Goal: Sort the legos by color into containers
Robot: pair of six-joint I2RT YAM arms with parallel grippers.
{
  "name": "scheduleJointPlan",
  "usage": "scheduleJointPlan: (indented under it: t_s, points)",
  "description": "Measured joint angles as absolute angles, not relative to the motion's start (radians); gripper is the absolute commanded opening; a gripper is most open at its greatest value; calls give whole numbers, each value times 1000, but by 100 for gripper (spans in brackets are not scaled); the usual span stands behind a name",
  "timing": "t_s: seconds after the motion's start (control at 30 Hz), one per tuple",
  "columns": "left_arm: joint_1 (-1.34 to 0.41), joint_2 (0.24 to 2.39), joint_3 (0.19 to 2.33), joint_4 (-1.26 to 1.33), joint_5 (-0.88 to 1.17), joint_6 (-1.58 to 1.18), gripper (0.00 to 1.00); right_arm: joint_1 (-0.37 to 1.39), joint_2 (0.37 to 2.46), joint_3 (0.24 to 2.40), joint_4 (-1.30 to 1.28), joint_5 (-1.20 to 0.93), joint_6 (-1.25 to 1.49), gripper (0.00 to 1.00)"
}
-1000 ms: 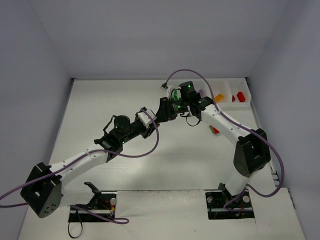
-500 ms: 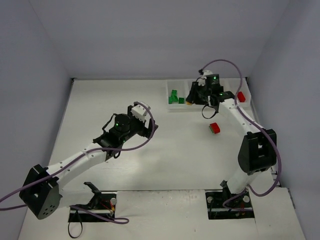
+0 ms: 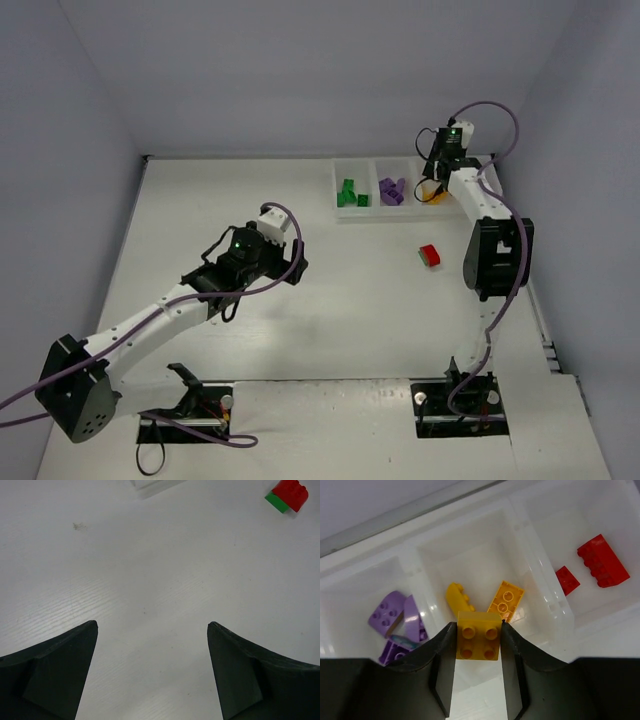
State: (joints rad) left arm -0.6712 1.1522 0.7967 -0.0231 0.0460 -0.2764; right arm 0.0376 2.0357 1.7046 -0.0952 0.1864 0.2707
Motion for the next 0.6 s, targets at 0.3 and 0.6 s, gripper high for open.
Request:
scheduleJointPlan:
  t_s: [0.3,0.6]
  points:
    - [-673,1154,815,-80,49,-304,84,12,2116,1734,-117,171,210,52]
    - [-673,1189,861,-107,97,-295,83,10,1883,1557,-122,36,110,56]
